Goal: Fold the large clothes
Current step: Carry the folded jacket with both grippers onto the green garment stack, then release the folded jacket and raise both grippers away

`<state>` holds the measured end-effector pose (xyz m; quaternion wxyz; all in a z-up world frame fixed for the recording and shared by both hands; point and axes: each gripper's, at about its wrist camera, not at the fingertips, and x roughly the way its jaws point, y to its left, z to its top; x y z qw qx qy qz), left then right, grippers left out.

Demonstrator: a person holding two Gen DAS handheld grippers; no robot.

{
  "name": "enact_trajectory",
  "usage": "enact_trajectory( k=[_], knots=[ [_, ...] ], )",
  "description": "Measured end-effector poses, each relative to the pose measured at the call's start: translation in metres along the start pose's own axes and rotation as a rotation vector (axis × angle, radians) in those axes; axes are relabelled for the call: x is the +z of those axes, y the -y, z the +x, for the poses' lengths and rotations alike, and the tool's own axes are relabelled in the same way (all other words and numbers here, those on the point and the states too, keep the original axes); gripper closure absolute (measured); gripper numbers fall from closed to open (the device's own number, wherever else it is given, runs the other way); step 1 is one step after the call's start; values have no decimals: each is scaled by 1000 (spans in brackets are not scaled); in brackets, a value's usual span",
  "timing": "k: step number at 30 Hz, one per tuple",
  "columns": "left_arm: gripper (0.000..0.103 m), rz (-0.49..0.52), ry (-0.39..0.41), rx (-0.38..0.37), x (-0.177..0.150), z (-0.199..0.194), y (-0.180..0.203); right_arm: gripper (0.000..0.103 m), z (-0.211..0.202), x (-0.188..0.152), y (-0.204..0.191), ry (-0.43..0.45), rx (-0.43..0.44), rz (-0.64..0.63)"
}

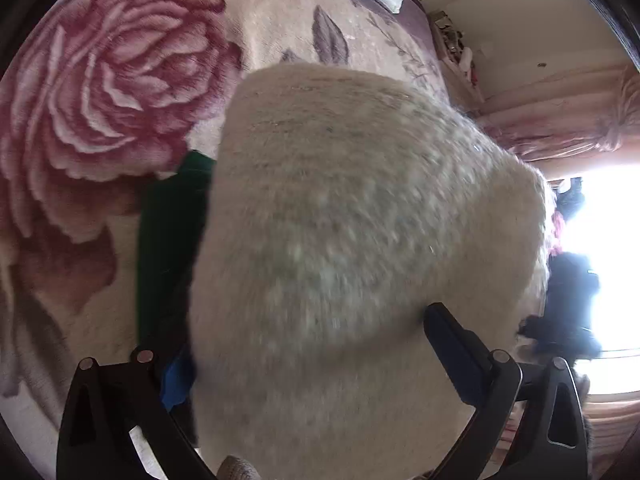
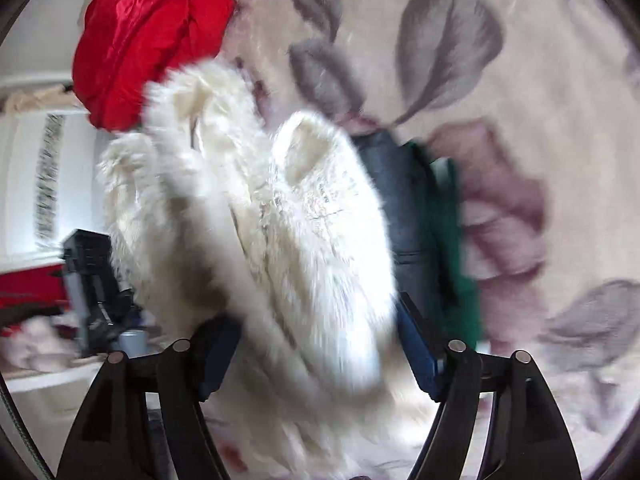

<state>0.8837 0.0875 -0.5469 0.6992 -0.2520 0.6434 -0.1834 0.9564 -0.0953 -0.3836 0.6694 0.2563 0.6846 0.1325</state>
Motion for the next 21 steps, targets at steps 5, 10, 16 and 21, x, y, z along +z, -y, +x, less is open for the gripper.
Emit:
enact_trajectory(
  k=[5, 10, 16, 21],
  knots=[
    [0, -8, 37, 65, -12, -12, 3, 22, -38, -28, -14, 103, -267, -87],
    [0, 36, 163, 201, -34, -40, 27, 22, -46, -64, -18, 217, -430, -85],
    [0, 167, 285, 399, -99, -69, 77, 21, -55, -131, -42, 366, -597, -137],
    [0, 172, 366, 441, -169, -108, 107, 21, -100, -195, -71, 462, -648, -158]
  ],
)
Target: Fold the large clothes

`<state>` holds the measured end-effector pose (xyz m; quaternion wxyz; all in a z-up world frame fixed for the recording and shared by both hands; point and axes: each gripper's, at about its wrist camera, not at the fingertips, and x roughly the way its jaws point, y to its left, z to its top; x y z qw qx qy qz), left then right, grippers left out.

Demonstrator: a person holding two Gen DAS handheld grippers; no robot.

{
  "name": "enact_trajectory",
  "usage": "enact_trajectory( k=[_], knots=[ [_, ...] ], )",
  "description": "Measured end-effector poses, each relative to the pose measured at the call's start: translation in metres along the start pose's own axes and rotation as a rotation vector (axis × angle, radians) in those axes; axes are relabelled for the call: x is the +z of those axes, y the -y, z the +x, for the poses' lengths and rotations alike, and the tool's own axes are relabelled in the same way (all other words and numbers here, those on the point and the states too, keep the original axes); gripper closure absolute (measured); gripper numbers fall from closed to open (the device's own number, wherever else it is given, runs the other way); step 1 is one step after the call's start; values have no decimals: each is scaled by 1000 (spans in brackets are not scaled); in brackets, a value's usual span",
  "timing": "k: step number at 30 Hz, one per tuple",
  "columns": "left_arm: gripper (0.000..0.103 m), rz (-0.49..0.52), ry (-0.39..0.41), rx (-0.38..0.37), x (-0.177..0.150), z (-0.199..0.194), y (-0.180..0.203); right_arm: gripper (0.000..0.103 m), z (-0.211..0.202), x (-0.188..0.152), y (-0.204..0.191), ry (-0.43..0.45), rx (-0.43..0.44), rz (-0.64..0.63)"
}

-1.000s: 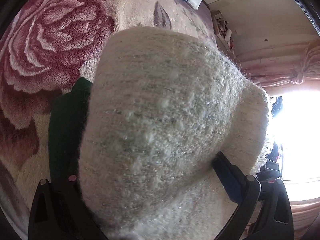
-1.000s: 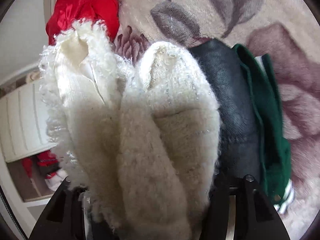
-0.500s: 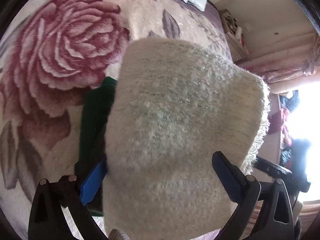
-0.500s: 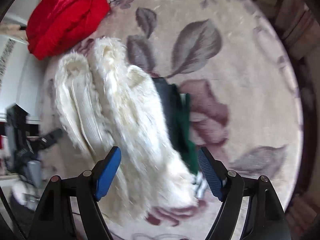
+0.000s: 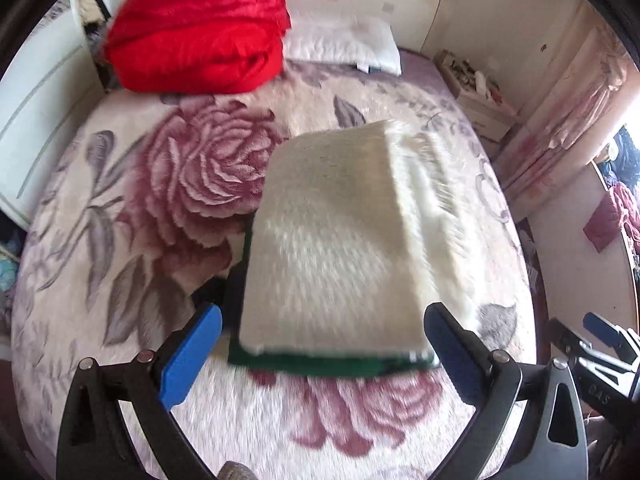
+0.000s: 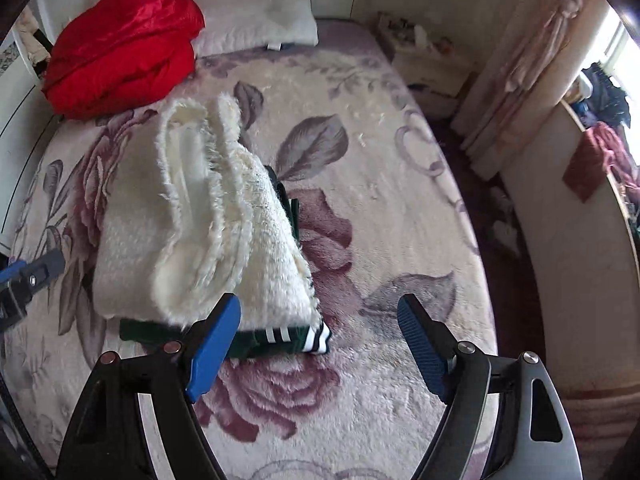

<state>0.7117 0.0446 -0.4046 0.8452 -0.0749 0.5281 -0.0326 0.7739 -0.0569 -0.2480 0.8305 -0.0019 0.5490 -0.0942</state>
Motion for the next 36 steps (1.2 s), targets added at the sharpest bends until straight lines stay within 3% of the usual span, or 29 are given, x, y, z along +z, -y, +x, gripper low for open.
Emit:
enact_trajectory(
  k=[13, 18, 25, 36],
  knots=[
    [0, 21, 243, 89, -112, -257, 47, 13, -287, -106, 30, 279, -36, -62],
    [0, -23, 287, 101, -144, -321, 56, 12, -384, -149, 47, 359, -24, -53],
    [0, -12, 365, 150, -178, -385, 69, 12, -478, -199, 66, 456, 3, -35],
    [0, -15, 462, 138, -195, -430, 83, 12, -554, -236, 84, 548, 27, -31]
  ],
)
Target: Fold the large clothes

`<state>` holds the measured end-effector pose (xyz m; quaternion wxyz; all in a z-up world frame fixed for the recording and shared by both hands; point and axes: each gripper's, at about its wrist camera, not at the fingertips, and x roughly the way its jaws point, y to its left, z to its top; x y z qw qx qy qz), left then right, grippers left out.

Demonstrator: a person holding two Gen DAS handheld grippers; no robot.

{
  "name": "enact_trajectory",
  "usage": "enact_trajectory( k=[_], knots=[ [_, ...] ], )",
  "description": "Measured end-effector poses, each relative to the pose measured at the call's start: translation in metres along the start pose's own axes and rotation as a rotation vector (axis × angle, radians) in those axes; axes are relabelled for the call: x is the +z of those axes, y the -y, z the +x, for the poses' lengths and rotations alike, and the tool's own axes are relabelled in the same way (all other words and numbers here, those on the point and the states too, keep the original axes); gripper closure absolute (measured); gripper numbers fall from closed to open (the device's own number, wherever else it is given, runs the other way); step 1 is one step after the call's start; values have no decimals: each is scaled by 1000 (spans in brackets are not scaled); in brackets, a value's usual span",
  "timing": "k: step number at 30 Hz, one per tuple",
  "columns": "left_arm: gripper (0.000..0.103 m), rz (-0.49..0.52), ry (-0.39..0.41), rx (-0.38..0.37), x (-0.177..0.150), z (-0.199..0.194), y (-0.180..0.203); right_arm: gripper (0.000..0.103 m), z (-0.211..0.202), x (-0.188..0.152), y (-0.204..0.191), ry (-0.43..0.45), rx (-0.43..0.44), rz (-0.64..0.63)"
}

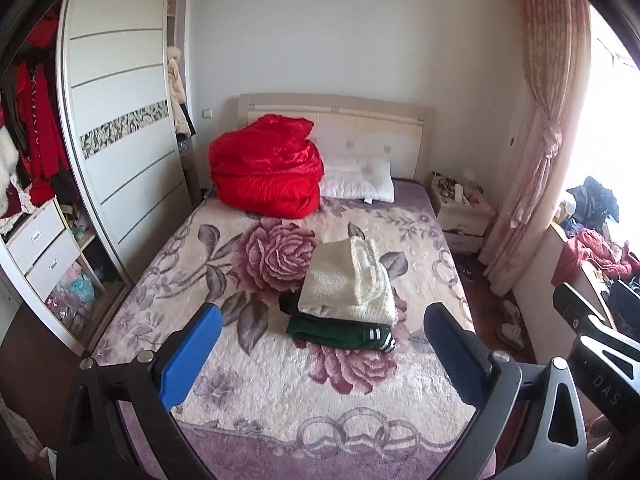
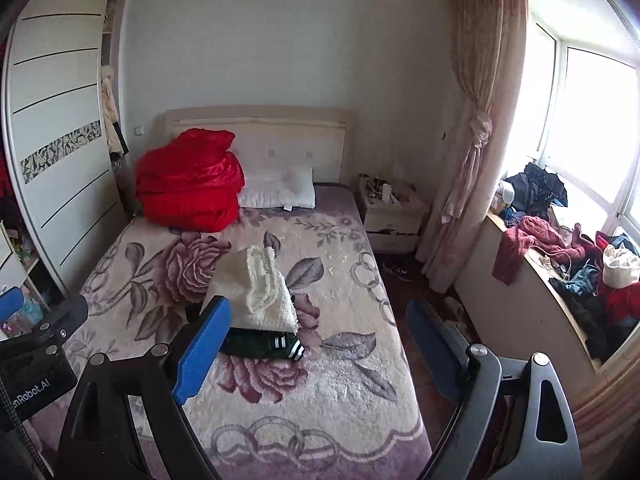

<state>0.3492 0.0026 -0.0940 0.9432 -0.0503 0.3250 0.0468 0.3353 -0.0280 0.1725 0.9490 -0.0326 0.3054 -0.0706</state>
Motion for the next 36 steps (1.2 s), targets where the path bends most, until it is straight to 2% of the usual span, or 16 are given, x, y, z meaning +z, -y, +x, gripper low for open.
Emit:
enact_trajectory(
  k=[2, 7, 22, 36],
  knots=[
    [0, 4, 5, 6, -1, -4, 2, 12, -6, 1, 3, 5, 1, 2],
    [0, -11, -50, -19, 0, -8, 3, 12, -14, 9, 11, 4, 15, 7],
    [0, -2, -35, 55, 12, -29, 5, 10, -32, 27, 20, 16, 52, 8],
    [0, 16, -29, 72, 13, -31, 10, 10, -25, 28, 21, 2, 90, 18]
  ],
)
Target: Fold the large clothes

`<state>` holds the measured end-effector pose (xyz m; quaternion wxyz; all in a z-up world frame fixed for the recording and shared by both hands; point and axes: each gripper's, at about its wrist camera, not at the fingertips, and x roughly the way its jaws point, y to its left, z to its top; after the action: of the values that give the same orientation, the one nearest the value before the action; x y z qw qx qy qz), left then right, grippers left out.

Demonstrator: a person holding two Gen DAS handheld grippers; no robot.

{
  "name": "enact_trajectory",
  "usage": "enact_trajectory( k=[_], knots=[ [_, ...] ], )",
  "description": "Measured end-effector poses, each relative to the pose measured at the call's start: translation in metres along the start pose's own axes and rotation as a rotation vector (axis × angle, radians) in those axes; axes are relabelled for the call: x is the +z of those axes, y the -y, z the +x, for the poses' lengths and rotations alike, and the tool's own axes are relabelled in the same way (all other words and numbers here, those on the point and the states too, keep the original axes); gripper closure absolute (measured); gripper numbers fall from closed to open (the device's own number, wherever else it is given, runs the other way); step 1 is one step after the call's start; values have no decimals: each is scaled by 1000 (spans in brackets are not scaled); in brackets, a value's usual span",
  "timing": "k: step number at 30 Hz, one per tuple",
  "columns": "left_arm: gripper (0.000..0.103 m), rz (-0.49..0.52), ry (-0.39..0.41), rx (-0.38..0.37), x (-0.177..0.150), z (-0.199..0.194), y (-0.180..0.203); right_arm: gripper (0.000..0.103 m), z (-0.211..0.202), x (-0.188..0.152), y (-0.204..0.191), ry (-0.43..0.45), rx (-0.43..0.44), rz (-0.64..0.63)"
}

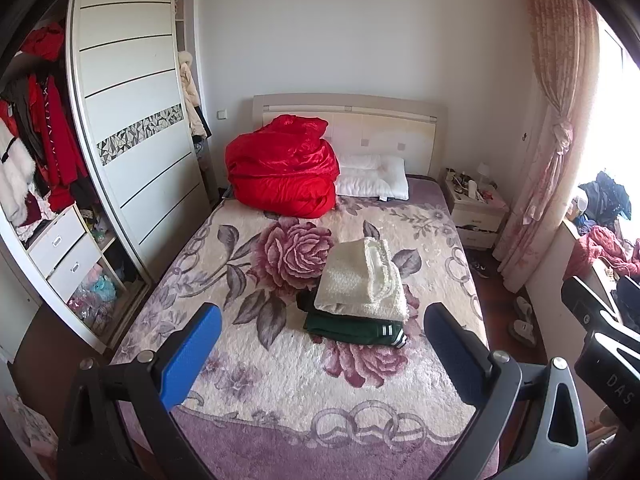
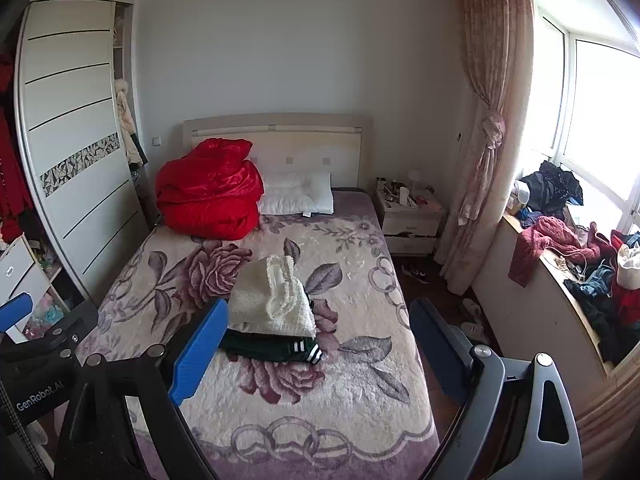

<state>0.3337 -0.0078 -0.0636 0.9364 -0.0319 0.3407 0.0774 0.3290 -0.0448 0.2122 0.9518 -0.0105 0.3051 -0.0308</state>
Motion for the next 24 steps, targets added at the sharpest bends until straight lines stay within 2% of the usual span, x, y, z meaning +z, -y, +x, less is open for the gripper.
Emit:
enact_trajectory(
  k=[24],
  knots=[
    [0, 4, 3, 18, 0, -3, 0, 9, 8, -3, -3, -28, 35, -17]
  ],
)
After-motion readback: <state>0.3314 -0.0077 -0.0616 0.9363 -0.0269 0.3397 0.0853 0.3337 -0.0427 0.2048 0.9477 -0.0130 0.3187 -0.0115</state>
